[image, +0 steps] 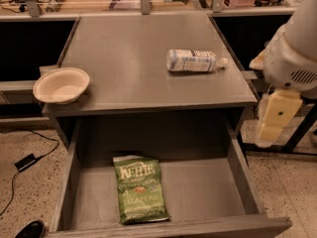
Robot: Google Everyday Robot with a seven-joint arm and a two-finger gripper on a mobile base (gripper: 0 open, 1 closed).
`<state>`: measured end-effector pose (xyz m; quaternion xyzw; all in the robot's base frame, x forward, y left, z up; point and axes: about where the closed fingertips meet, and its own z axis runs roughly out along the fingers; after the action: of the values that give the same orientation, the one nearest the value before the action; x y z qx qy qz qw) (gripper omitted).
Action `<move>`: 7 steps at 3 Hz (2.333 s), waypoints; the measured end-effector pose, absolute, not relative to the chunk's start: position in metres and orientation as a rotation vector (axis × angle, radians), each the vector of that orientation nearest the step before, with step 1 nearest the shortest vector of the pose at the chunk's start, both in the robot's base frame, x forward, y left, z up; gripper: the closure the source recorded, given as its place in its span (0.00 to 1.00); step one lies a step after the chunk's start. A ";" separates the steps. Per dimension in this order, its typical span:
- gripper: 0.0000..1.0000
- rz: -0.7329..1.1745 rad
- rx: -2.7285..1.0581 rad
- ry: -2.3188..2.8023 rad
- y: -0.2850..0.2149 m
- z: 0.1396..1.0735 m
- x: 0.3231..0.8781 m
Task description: Pick green jalapeno chip bag from top drawer and place on counter
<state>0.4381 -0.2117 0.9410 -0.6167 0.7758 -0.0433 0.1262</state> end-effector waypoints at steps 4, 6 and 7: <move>0.00 0.050 -2.530 1.729 -0.102 0.777 0.381; 0.00 0.031 -2.603 1.622 -0.099 0.777 0.381; 0.00 0.007 -2.696 1.478 -0.076 0.757 0.399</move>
Offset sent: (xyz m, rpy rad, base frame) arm -0.0070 0.0095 -0.0597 -0.0503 0.0804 0.0602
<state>0.3991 -0.0759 0.7569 -0.8764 0.4804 0.0024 0.0333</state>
